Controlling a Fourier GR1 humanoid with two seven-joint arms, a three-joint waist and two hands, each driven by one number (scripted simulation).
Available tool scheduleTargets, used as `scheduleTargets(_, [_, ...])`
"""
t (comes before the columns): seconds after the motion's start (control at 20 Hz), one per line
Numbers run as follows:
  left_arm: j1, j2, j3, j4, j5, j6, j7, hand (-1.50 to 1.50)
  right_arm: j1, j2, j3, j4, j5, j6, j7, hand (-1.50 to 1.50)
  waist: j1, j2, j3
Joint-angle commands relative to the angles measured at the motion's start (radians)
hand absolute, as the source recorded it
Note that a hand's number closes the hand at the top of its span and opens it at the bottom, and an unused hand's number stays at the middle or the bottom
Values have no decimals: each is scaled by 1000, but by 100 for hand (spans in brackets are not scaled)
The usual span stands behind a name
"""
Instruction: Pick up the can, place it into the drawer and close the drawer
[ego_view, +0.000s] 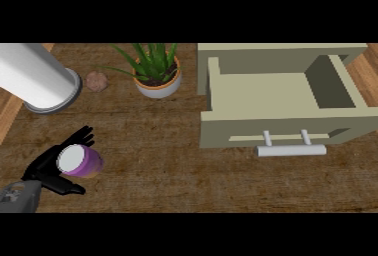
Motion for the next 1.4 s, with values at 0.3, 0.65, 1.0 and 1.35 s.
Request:
scheduleTargets(0.3, [-53,-62,-9,75,30,-182,-47,150,41,66,17,-53,28,22,6,-150,1,0,0])
scheduleTargets(0.65, [-70,-67,-23,-12,74,-300,-31,150,3,62,29,-45,23,2,29,-150,20,-2,1])
scheduleTargets(1.0, [-81,-189,108,-73,237,10,81,150,48,65,-21,-45,-5,20,12,-150,26,-10,3])
scheduleTargets(1.35, [-103,-387,178,-246,298,473,100,150,32,72,-12,-111,-30,-37,67,-150,43,-16,5])
